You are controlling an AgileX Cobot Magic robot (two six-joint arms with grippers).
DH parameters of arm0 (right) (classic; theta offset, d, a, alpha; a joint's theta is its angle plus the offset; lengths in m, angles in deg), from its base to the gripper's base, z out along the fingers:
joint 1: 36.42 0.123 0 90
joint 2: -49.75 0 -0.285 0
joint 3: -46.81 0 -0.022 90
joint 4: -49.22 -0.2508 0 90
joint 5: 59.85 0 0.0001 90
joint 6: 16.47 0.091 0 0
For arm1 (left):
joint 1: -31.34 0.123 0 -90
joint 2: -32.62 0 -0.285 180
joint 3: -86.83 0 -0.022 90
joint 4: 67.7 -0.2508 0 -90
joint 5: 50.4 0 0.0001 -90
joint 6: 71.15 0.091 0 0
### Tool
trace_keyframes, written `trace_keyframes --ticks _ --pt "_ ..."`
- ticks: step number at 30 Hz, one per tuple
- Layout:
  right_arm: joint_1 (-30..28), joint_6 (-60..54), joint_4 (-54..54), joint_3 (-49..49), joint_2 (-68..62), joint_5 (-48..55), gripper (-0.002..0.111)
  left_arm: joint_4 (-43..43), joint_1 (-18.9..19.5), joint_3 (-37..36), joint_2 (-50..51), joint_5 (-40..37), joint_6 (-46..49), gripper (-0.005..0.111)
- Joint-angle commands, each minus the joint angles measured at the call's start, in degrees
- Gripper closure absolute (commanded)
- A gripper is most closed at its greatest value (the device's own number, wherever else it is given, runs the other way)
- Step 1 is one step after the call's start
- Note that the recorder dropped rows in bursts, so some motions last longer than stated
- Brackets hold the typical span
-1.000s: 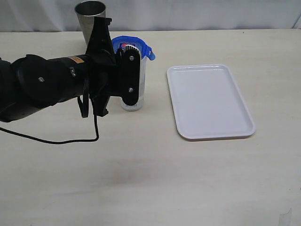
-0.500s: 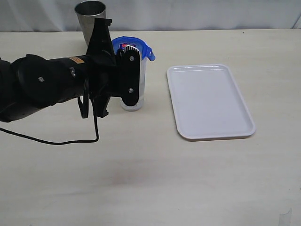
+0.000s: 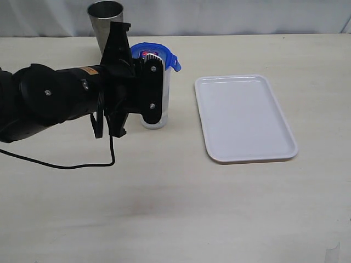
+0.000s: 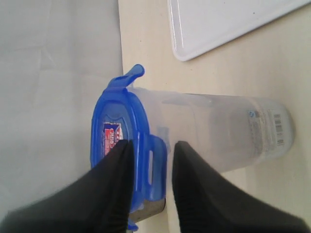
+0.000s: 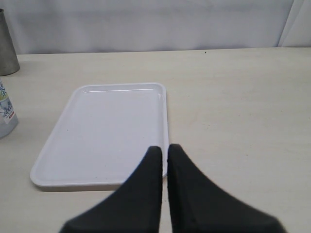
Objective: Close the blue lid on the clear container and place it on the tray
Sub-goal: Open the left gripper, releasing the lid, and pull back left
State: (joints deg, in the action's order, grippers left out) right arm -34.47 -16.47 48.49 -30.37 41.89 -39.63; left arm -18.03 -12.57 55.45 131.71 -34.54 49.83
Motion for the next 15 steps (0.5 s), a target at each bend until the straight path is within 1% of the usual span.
trace_keyframes --ticks 1,5,8,11,15 --pt "0.1 0.0 -0.1 0.0 0.1 -0.3 0.104 0.5 0.2 -0.1 -0.3 -0.1 1.7 0.066" --pt "0.1 0.0 -0.1 0.0 0.1 -0.3 0.104 2.9 0.2 -0.1 -0.3 1.0 1.7 0.052" --pt "0.1 0.0 -0.1 0.0 0.1 -0.3 0.104 3.9 0.2 -0.1 -0.3 2.0 1.7 0.046" --pt "0.1 0.0 -0.1 0.0 0.1 -0.3 0.104 4.8 0.2 -0.1 -0.3 2.0 1.7 0.043" --pt "0.1 0.0 -0.1 0.0 0.1 -0.3 0.104 6.7 0.2 -0.1 -0.3 2.7 1.7 0.043"
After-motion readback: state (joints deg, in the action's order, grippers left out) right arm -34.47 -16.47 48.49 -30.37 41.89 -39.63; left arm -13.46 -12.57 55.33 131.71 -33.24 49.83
